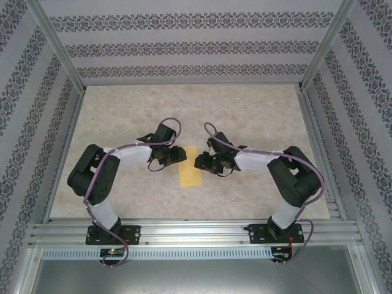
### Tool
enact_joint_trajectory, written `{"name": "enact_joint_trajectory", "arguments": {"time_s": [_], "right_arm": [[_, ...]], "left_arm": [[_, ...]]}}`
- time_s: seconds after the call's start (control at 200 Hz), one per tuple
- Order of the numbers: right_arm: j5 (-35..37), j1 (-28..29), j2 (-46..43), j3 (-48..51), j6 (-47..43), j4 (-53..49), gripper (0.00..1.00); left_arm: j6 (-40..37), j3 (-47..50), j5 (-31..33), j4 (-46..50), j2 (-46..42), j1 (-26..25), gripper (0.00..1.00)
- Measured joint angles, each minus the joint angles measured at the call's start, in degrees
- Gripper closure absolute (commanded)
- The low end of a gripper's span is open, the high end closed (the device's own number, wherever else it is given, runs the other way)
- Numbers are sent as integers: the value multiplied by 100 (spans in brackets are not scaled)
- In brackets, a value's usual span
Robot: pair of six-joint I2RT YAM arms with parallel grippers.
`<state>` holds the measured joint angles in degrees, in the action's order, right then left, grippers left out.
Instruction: Fold a paper plane with a square sheet of paper (pick it up from the middle)
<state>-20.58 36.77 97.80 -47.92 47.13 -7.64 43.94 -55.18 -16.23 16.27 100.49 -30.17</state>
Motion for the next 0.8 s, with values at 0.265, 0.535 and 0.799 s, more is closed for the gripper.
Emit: {"name": "enact_joint_trajectory", "arguments": {"time_s": [0.265, 0.535, 0.799], "right_arm": [[101, 0, -229, 269, 114, 216, 59], [96, 37, -229, 345, 149, 319, 59], [98, 37, -232, 348, 223, 348, 59]], "left_arm": [[2, -96, -105, -44, 160, 9, 54], [-4, -280, -260, -42, 319, 11, 54], [-199, -503, -361, -44, 470, 2, 47]]}}
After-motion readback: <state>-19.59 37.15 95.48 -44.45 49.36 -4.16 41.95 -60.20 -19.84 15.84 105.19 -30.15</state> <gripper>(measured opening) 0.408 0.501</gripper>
